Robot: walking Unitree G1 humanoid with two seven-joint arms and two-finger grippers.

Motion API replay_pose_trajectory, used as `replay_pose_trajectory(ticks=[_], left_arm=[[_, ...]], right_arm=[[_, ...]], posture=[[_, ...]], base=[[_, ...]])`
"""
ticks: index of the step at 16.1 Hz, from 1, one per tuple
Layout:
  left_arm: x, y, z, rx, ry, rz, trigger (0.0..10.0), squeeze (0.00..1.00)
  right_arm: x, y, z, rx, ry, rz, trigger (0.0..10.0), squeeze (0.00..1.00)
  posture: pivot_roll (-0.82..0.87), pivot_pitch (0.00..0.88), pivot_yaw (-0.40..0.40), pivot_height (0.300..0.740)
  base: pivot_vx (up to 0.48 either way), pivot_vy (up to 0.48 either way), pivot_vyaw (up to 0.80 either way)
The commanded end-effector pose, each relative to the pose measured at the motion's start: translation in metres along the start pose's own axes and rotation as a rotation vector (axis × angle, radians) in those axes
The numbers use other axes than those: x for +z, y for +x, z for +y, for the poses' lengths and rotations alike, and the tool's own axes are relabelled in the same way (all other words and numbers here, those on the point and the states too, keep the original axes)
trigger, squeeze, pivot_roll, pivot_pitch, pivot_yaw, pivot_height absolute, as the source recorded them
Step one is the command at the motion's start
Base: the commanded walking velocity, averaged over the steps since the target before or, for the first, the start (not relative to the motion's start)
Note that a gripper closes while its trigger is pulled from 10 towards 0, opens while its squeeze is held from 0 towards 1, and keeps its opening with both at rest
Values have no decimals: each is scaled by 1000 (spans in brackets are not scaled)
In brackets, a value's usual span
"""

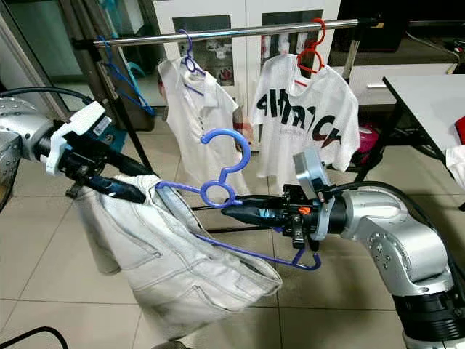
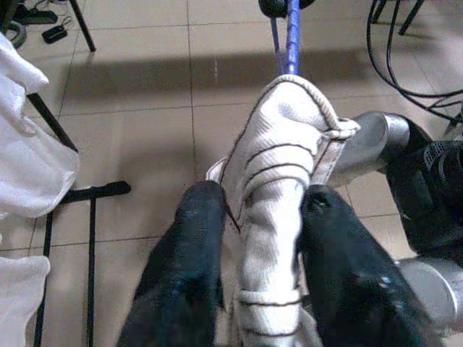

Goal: Hang hanger

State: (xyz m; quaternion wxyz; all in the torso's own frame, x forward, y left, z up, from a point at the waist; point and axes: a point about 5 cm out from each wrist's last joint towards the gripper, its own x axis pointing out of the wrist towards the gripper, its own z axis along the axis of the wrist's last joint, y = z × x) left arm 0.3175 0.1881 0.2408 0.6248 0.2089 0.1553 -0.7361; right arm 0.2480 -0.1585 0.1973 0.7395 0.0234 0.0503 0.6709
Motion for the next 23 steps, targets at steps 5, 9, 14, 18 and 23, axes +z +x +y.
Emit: replay_pose_trajectory(ticks=[5, 9, 14, 18, 23], left_arm=[[-3, 8, 4, -8, 16, 15, 0, 0], [3, 2, 3, 9, -1, -62, 0, 0], [-3, -10, -2, 61, -42, -85, 0, 0], [-9, -20, -2, 124, -62, -96, 0, 0], [-26, -35, 0, 275, -95, -104, 0, 0]], right_arm=[[27, 7, 2, 67, -120, -84, 10000, 0], [25, 4, -1, 42, -101, -60, 10000, 0], [20, 1, -6, -50, -63, -61, 10000, 1000], [18, -4, -6, -115, -53, -84, 10000, 1000], [21, -28, -4, -277, -39, -175, 10000, 1000]], posture=[[-105, 0, 145, 740], [-109, 0, 145, 740], [-105, 0, 145, 740], [-105, 0, 146, 740], [-108, 0, 151, 740]], base=[[0, 0, 0], [0, 0, 0], [0, 0, 0], [0, 0, 0], [0, 0, 0]])
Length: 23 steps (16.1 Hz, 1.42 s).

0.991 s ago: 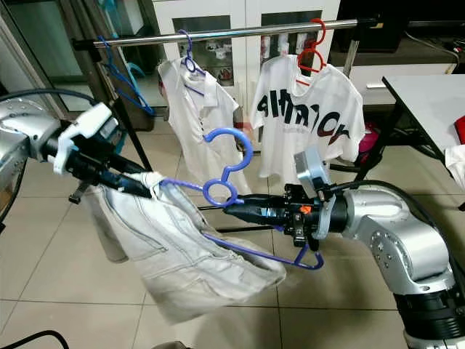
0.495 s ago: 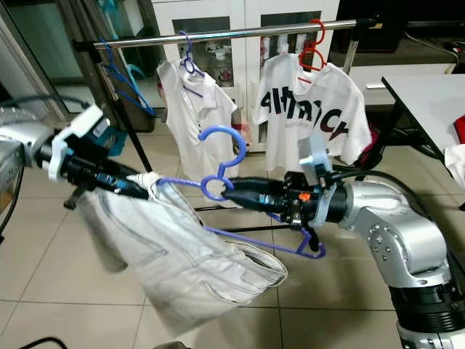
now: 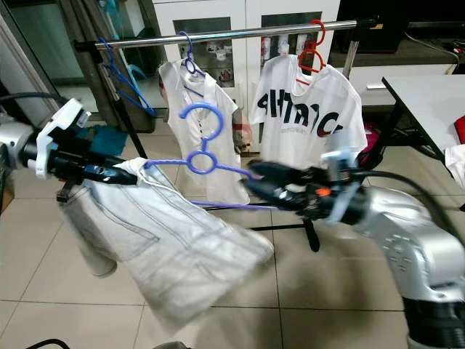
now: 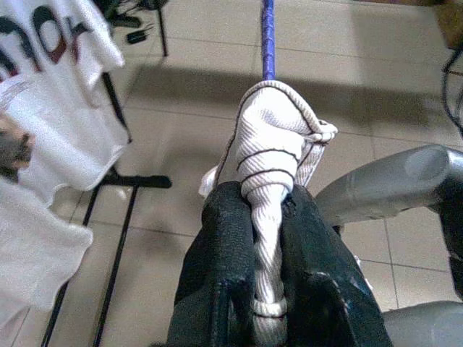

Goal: Hang hanger

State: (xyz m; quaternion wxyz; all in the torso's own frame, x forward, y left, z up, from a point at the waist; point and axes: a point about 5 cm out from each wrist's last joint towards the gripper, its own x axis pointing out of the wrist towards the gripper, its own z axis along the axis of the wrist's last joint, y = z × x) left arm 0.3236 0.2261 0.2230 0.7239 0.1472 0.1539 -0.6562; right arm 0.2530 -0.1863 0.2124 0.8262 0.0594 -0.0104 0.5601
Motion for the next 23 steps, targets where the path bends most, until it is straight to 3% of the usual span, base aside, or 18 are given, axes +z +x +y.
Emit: replay_pose_trajectory(ticks=[1, 5, 7, 8, 9, 11, 14, 15, 17, 22, 23], left_arm=[[8, -11, 2, 55, 45, -23, 0, 0], [5, -14, 4, 76, 48, -26, 0, 0], [9, -18, 8, 130, 69, -55, 0, 0], [14, -20, 9, 143, 74, -80, 0, 0], [22, -23, 9, 130, 79, -110, 0, 0], [27, -22, 7, 102, 88, -119, 0, 0], [37, -15, 3, 44, 98, -143, 0, 0], [38, -9, 0, 17, 103, -140, 0, 0], [39, -5, -2, 20, 125, -151, 0, 0], [45, -1, -4, 54, 152, -181, 0, 0], [47, 2, -4, 53, 157, -192, 0, 0]], right_arm=[[8, -2, 1, -28, -13, -47, 10000, 1000], [13, -10, -2, -131, 2, -142, 10000, 1000], [9, -18, 2, -144, 41, -127, 10000, 1000], [-2, -22, 7, -130, 76, -65, 10000, 1000], [-26, -24, 20, -92, 117, 89, 10000, 1000], [-47, -22, 23, -97, 106, 213, 10000, 1000], [-51, 4, 27, -51, 36, 196, 10000, 1000], [-46, 21, 35, 6, -4, 155, 10000, 1000], [-31, 36, 40, 32, -46, 72, 10000, 1000], [-12, 51, 50, 81, -114, -21, 10000, 1000], [-11, 56, 49, 61, -128, -32, 10000, 580]], posture=[[-109, 0, 151, 740], [-108, 0, 153, 740], [-107, 0, 150, 740], [-107, 0, 150, 740], [-106, 0, 152, 740], [-103, 0, 149, 740], [-100, 0, 151, 740], [-96, 0, 152, 740], [-94, 0, 149, 740], [-99, 0, 152, 740], [-98, 0, 151, 740]], base=[[0, 0, 0], [0, 0, 0], [0, 0, 0], [0, 0, 0], [0, 0, 0], [0, 0, 0], [0, 0, 0], [0, 0, 0], [0, 0, 0], [0, 0, 0], [0, 0, 0]])
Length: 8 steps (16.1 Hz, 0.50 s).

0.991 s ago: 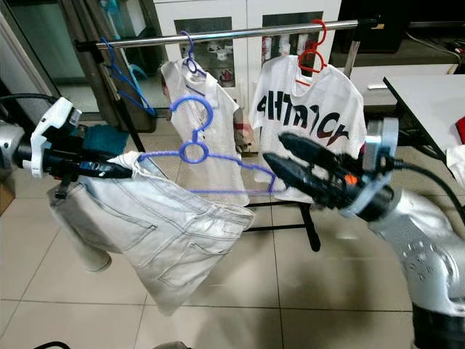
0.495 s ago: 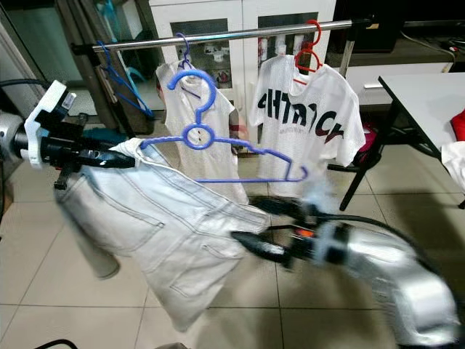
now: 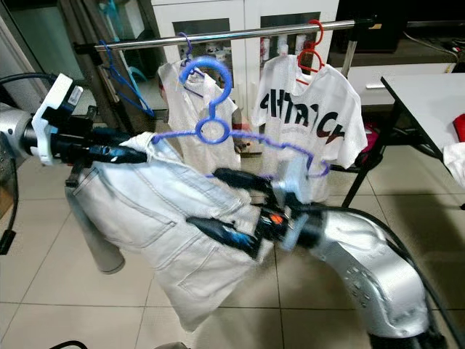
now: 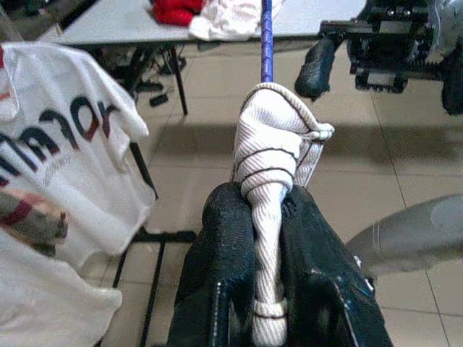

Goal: Hang hanger

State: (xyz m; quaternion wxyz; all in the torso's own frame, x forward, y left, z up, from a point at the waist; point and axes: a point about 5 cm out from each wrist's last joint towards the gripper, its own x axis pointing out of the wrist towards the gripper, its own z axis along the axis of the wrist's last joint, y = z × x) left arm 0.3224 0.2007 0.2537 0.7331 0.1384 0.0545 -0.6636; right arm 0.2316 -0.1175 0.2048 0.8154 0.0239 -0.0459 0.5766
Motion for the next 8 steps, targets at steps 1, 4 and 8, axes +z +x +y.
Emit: replay_pose_trajectory(ticks=[1, 4, 8], left_arm=[[11, -6, 0, 23, 44, -34, 0, 0], [16, 0, 0, 16, 50, -49, 0, 0], [19, 2, 1, 18, 53, -58, 0, 0]], right_arm=[[6, 5, 3, 4, -44, -14, 10000, 333], [1, 27, -6, -60, -170, 21, 10000, 0], [2, 36, -10, -54, -241, 22, 10000, 0]], posture=[[-98, 0, 151, 740], [-96, 0, 153, 740], [-94, 0, 150, 740]], base=[[0, 0, 0], [0, 0, 0], [0, 0, 0]])
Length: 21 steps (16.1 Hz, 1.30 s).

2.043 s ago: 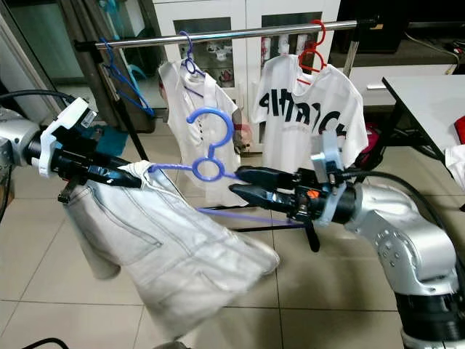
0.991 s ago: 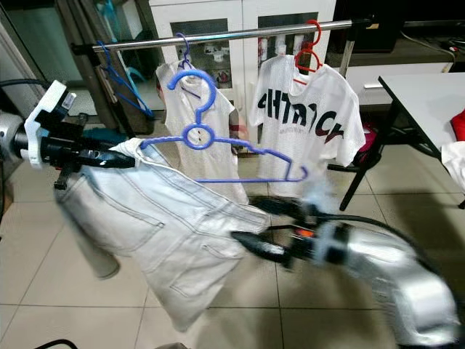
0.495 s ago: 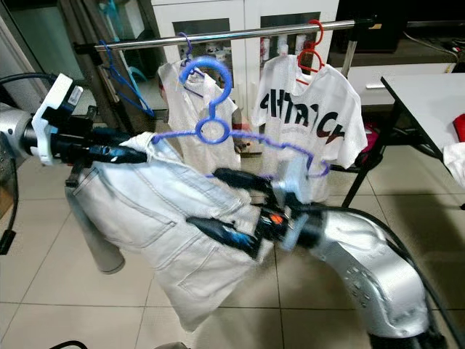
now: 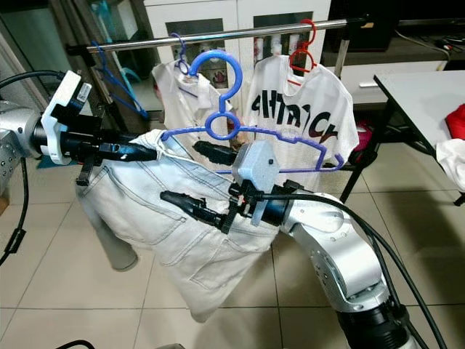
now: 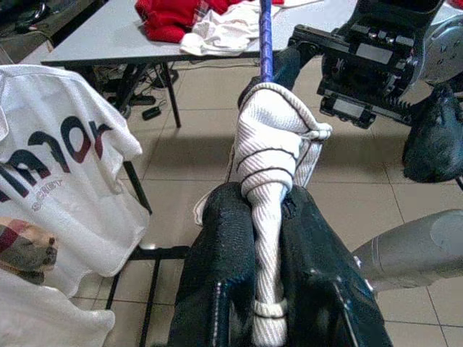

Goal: Hang hanger

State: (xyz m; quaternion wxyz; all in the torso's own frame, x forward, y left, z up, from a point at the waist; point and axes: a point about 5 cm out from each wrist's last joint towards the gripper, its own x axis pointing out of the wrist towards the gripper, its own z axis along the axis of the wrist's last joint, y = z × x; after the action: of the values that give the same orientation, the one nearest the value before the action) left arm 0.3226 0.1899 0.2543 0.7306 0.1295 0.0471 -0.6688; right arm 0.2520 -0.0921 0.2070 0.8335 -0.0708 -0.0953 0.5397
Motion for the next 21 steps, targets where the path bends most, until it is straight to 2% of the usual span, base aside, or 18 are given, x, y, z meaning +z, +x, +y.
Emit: replay_pose_trajectory(ticks=[1, 6, 8, 11, 14, 18, 21], left_arm=[[16, -7, 1, 29, 57, -35, 0, 0], [20, -6, 6, 66, 70, -43, 0, 0], [23, -5, 7, 65, 74, -51, 0, 0], [27, -4, 8, 55, 77, -61, 0, 0], [31, -5, 5, 23, 75, -65, 0, 0], [35, -10, 2, -7, 69, -64, 0, 0], [47, -17, 1, -18, 75, -81, 0, 0]], right_arm=[[3, 6, 1, 25, -35, -9, 10000, 0], [-3, 4, 12, 164, -11, 19, 10000, 0], [-7, 3, 13, 178, -8, 31, 10000, 0], [-13, 3, 10, 180, -7, 52, 10000, 0], [-27, 6, -2, 127, -28, 112, 10000, 0], [-38, 5, -8, 127, -39, 154, 10000, 0], [-56, -8, 1, 280, 15, 230, 10000, 0]], posture=[[-94, 0, 149, 740], [-96, 0, 148, 740], [-96, 0, 149, 740], [-96, 0, 152, 740], [-92, 0, 153, 740], [-88, 0, 149, 740], [-78, 0, 135, 740]], base=[[0, 0, 0], [0, 0, 0], [0, 0, 0], [0, 0, 0], [0, 0, 0], [0, 0, 0], [0, 0, 0]])
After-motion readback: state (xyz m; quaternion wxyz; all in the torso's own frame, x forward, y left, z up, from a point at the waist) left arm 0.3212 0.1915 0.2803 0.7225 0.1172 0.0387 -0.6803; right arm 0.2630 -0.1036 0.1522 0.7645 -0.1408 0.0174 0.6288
